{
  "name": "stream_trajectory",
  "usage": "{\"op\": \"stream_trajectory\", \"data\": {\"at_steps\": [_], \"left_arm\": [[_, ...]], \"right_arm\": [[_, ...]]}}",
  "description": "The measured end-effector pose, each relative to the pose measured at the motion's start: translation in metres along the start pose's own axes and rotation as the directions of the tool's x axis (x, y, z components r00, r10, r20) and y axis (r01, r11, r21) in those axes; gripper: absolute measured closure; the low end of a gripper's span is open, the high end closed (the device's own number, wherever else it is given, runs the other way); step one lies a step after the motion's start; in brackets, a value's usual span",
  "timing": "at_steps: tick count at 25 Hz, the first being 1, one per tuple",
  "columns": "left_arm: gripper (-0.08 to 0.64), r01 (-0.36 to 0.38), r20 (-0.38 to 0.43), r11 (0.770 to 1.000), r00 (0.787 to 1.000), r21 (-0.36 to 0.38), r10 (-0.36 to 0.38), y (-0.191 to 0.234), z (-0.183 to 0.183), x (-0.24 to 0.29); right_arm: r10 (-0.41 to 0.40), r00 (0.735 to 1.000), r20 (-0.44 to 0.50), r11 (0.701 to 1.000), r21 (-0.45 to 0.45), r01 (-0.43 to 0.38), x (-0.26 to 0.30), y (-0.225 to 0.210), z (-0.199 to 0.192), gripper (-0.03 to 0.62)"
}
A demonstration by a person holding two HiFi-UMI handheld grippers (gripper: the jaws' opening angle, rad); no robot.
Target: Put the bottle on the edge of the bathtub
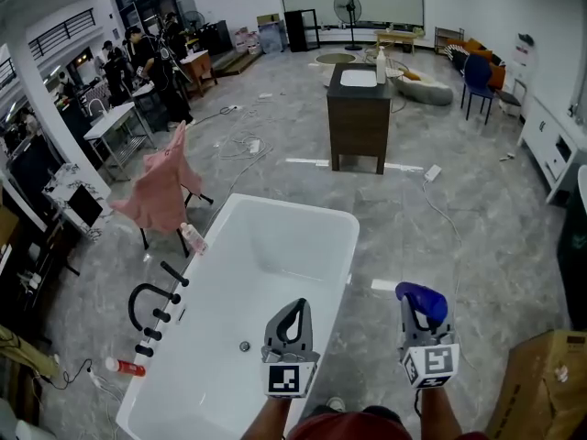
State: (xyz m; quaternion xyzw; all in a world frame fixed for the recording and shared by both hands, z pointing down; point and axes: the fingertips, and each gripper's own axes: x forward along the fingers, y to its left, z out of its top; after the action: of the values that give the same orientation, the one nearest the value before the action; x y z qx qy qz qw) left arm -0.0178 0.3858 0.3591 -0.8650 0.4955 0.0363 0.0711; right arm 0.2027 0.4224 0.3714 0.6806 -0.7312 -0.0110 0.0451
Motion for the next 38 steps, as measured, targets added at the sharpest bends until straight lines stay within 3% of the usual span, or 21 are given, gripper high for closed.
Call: {"op": "stream_trajectory", "data": {"at_steps": [10,26,38], "left_arm": [[0.555,-0.018,-0.027,1.000,0.999,0.015,0.018,-0.007,-0.027,0.088],[0.555,-0.181,-0.040,0.983,0.982,0.027,0.182,-0.051,-0.045,0.337],[0.555,-0.328,-0.069,0.944,0.942,0.030,0.330,-0.029,-0.064,0.402]], "right_arm": [[0.042,0.999,-0.020,0.999,0.011,-0.042,0.079,-0.050,-0.022,0.440],[0.237,0.972,0.006,0.971,0.032,-0.237,0.290,-0.221,-0.018,0.440],[0.362,0.932,0.005,0.931,0.038,-0.362,0.380,-0.249,-0.026,0.440]]}}
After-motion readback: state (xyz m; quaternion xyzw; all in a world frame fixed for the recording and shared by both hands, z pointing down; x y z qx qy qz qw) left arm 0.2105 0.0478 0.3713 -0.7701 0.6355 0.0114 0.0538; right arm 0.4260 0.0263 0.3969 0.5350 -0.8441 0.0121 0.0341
